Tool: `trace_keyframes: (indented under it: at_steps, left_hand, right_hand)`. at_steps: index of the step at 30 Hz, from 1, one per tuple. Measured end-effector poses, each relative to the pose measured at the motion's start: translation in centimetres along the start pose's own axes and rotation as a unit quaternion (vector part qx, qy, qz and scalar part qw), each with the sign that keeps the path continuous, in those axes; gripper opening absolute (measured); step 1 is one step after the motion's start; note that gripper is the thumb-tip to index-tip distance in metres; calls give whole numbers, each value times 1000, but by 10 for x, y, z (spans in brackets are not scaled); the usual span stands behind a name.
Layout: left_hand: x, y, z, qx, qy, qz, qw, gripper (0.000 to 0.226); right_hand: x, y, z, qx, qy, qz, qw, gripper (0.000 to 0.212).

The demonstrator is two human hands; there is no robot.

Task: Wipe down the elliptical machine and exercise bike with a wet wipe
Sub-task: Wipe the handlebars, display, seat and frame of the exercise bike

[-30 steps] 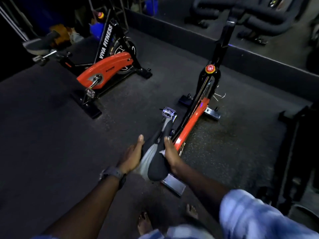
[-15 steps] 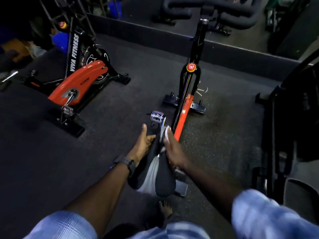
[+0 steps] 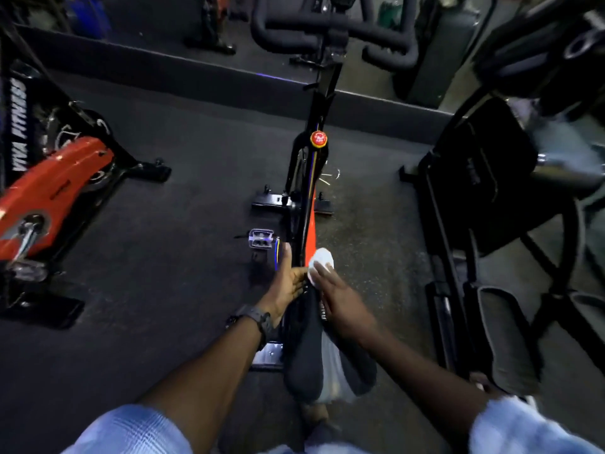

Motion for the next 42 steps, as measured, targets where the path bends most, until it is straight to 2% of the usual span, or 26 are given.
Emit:
trace_keyframes:
  at_steps: [2,7,9,12,14,16,18,21,24,27,29,32,35,36,38,40,42]
  left_hand:
    - [-4,-2,3,-11,-18,-33,999,91]
    - [-9,-7,7,-9,-5,-70,997,93]
    - [-12,-11,10,-11,-7,-75,997,95]
    - [-17,-12,15,-16,3,-77,997,99]
    - [-20,-15,24,-14,3,-87,996,101]
    - [-24,-16,36,1,9,-100,995,103]
    - [-28,-14,50,18,21,-112,993,108]
    - [-25,-8,62,37,30,-105,993,106]
    - [-3,-13,46,43,73,-118,989,96]
    - [11,-13,24,60,83,-85,991,78]
    - [13,-5,14,63,87,-72,992,83]
    - [11,-5,9,79,78,-46,993,83]
    - [15,-4,4,93,63,-25,993,80]
    - [17,-7,4,99,64,-15,993,83]
    - [21,-9,0,107,85,-10,991,89]
    - [23,-15,0,108,93,-15,990,80]
    - [20,-18,4,117,98,-8,988,77]
  right_hand:
    - [-2,-15,-10,-3,-42,-21,999,54]
    - [-17,-19,-47,150,-110,-65,980,52]
    - [-9,-43,-55,159,-147,-89,972,46]
    - [-13,-66,-61,178,-167,-95,965,50]
    - [-22,-67,-65,222,-132,-87,962,36]
    - [-19,-72,-69,221,-124,-114,961,25]
    - [-11,-82,-68,220,-125,-136,958,22]
    - [-17,-73,-51,255,-100,-100,957,33]
    - [-16,-43,-42,261,-74,-43,962,29]
    - [-5,-42,-44,256,-44,-4,966,21]
    - [-1,-72,-50,239,-15,22,971,31]
    - [4,-113,-59,231,-23,1,973,49]
    - [3,-97,-54,241,-17,23,970,64]
    - [4,-88,-53,253,2,40,967,61]
    - [7,-75,-52,279,26,70,957,41]
    - [11,-73,-51,289,55,90,951,23]
    - [7,-75,-48,308,114,102,939,20]
Point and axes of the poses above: each hand's wrist, its own y-axis towards the middle knuckle, its own x-axis out of the palm, z = x × y, the point moved 3 cm from there along y, towards the middle knuckle
